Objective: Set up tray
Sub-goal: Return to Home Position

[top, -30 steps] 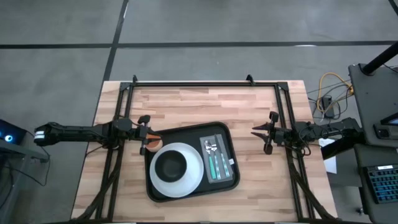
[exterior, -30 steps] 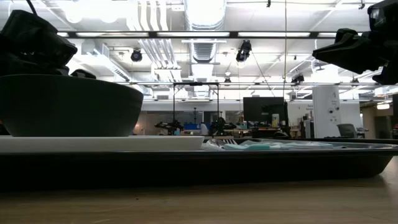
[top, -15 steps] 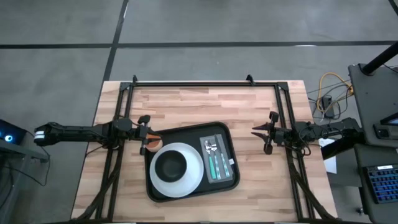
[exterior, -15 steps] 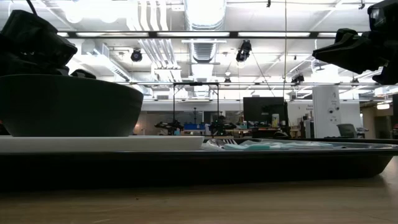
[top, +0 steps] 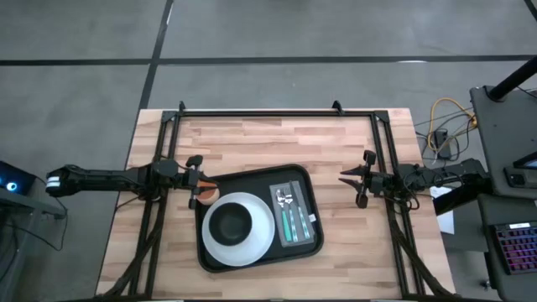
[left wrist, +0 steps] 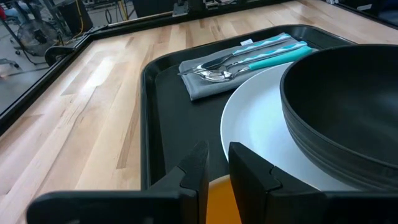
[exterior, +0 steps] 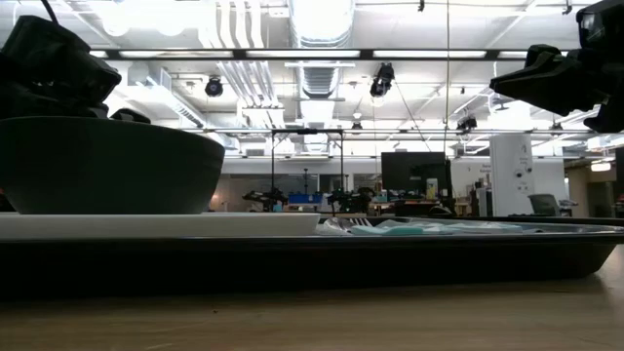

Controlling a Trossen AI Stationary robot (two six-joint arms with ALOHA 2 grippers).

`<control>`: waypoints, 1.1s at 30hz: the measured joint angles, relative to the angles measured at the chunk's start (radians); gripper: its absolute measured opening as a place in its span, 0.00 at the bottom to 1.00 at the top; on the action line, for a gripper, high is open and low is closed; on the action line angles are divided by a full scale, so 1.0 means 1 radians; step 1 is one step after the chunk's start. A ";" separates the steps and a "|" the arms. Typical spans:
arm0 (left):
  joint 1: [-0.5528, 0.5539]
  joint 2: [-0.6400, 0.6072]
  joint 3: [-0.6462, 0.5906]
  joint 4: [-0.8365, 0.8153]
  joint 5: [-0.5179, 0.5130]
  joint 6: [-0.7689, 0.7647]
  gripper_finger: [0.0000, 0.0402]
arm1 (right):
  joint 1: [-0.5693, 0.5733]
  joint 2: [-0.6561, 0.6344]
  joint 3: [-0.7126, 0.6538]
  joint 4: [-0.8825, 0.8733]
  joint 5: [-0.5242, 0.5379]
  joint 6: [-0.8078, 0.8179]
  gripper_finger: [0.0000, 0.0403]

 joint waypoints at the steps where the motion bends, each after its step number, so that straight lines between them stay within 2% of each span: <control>1: 0.000 0.000 0.000 0.000 0.000 0.000 0.11 | 0.000 0.000 0.000 0.000 0.000 0.000 0.20; 12: 0.000 0.000 0.000 0.000 0.000 0.000 0.11 | 0.000 0.000 0.000 0.000 0.000 0.000 0.17; 25: 0.000 0.000 0.000 0.000 0.000 0.000 0.11 | 0.000 0.000 0.000 0.000 0.000 0.000 0.20; 33: 0.000 0.000 0.000 0.000 0.000 0.000 0.11 | 0.000 0.000 0.000 0.000 0.000 0.000 0.18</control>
